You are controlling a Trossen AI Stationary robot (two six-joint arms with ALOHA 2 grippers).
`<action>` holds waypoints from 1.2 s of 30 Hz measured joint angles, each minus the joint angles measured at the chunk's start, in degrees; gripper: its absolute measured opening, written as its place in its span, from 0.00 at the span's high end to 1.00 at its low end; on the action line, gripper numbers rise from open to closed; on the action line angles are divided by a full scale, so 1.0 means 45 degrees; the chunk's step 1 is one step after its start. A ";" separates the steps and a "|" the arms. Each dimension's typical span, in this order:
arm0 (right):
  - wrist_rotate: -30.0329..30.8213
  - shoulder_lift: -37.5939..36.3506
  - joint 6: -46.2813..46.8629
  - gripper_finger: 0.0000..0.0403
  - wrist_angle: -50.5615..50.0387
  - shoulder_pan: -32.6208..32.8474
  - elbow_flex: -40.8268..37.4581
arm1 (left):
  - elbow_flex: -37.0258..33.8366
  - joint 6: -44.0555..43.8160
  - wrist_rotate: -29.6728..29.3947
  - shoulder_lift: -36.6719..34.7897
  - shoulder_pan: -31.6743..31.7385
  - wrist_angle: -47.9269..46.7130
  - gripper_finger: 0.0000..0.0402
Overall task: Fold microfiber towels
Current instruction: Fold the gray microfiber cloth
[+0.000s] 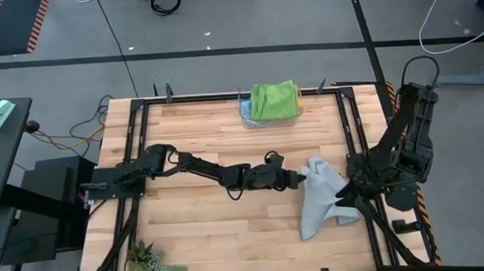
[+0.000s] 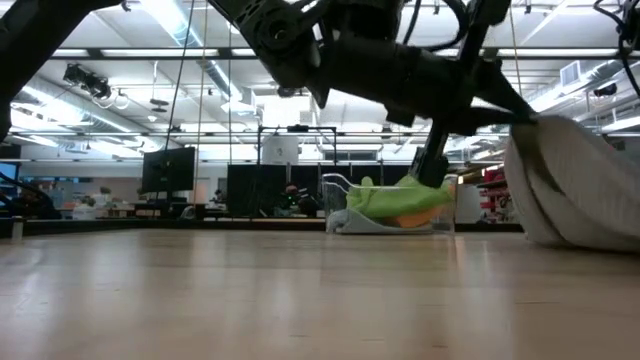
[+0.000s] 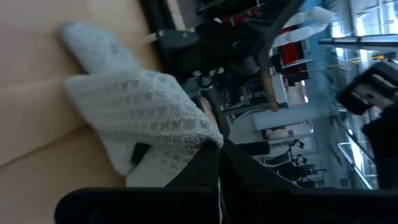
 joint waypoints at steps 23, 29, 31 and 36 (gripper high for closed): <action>0.0449 0.0424 -0.1997 0.69 0.0529 -0.1257 0.0000 | 0.0015 0.4601 -0.2310 -0.5131 0.0187 -0.9404 0.98; 0.1151 0.0458 -0.3935 0.70 0.1850 -0.2782 0.0000 | 0.0019 0.4655 -0.2502 -0.5799 0.0431 -1.1067 0.98; 0.1146 0.0511 -0.4168 0.70 0.1935 -0.3472 0.0000 | 0.0015 0.4647 -0.2339 -0.5781 0.0523 -1.1207 0.98; 0.0738 0.1075 -0.4539 0.70 0.1481 -0.4956 0.0005 | 0.0015 0.4606 -0.1828 -0.5770 0.0748 -1.1048 0.98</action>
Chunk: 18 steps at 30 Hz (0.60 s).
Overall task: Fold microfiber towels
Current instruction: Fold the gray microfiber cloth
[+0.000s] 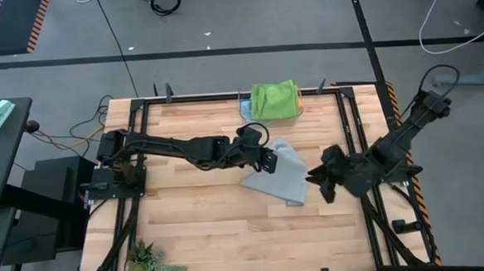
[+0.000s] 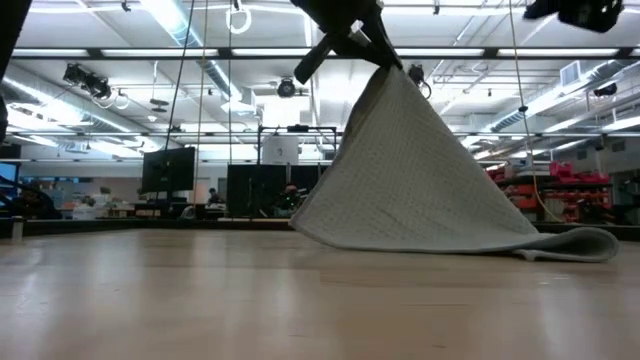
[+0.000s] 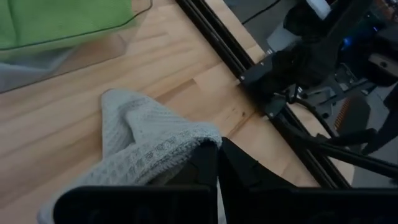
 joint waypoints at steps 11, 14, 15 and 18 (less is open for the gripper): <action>-0.0078 0.3377 -0.0625 0.70 0.0999 -0.2626 -0.0003 | 0.0000 0.0527 0.0634 0.0005 0.0414 0.0373 0.98; -0.0062 0.3955 -0.0753 0.70 0.2169 -0.2863 -0.0004 | 0.0000 0.0873 0.0684 0.0005 0.0509 0.0640 0.98; 0.0003 0.4089 -0.0887 0.70 0.2617 -0.2882 -0.0001 | 0.0000 0.0954 0.0803 0.0005 0.0558 0.0717 0.98; 0.0086 0.4414 -0.1168 0.70 0.3595 -0.2877 0.0000 | 0.0000 0.1122 0.1083 0.0010 0.0733 0.0758 0.98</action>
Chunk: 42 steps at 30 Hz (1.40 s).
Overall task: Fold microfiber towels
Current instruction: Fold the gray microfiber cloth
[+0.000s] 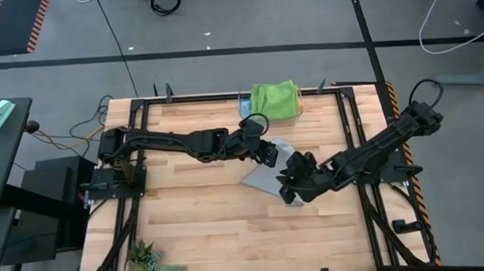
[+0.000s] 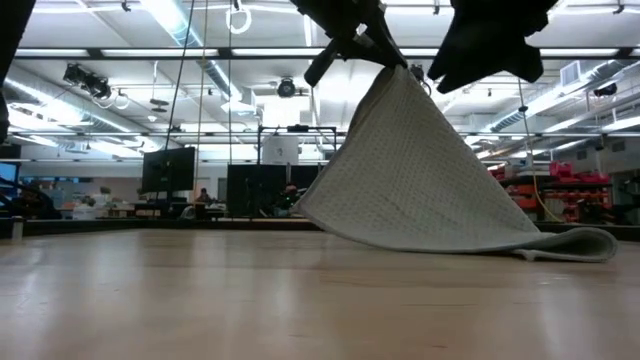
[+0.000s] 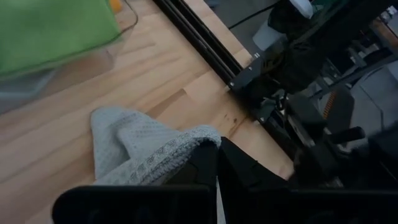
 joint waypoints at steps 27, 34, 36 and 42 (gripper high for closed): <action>-0.2410 0.2274 -0.5377 0.70 0.1625 -0.1161 0.0000 | 0.0000 0.2063 0.3299 -0.0058 0.0869 0.0811 0.98; -0.4146 0.2002 -0.8479 0.70 0.1409 -0.1874 0.0549 | 0.0000 0.2125 0.3857 -0.0058 0.1000 0.0807 0.98; -0.4200 0.2037 -0.8610 0.70 0.1367 -0.1907 0.0867 | 0.0000 0.2094 0.3860 -0.0058 0.1034 0.0801 0.98; -0.2907 0.2060 -0.5737 0.70 0.1407 -0.1866 0.1484 | 0.0000 0.1895 0.3852 -0.0067 0.1103 0.0921 0.98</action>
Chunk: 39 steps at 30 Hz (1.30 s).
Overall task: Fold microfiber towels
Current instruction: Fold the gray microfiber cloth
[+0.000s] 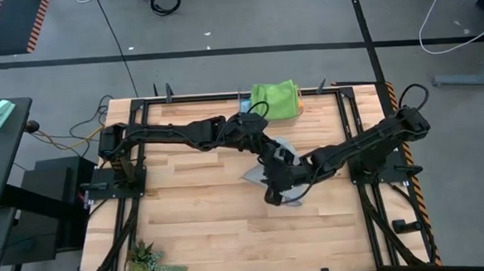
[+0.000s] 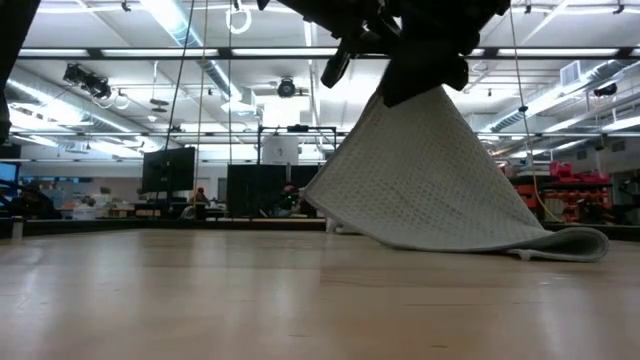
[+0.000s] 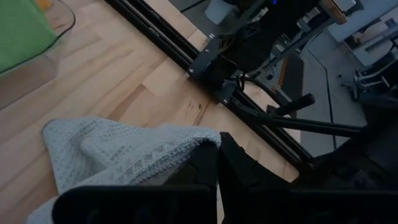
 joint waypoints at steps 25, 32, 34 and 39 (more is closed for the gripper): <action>0.0283 0.0000 0.2977 0.96 -0.0413 0.0438 -0.0066 | 0.0000 0.0273 0.0423 -0.0006 -0.0166 0.0138 0.98; 0.0668 0.0000 0.3280 0.97 0.0728 0.0392 -0.0066 | 0.0005 0.0310 0.0451 -0.0006 -0.0233 0.0798 0.98; 0.0734 0.0000 0.3149 0.98 0.0759 0.0366 -0.0066 | 0.0005 0.0321 0.0447 -0.0006 -0.0233 0.0916 0.98; 0.0824 0.0102 0.2390 0.99 0.0718 0.0204 -0.0066 | 0.0005 0.0385 0.0447 -0.0006 -0.0238 0.0886 0.98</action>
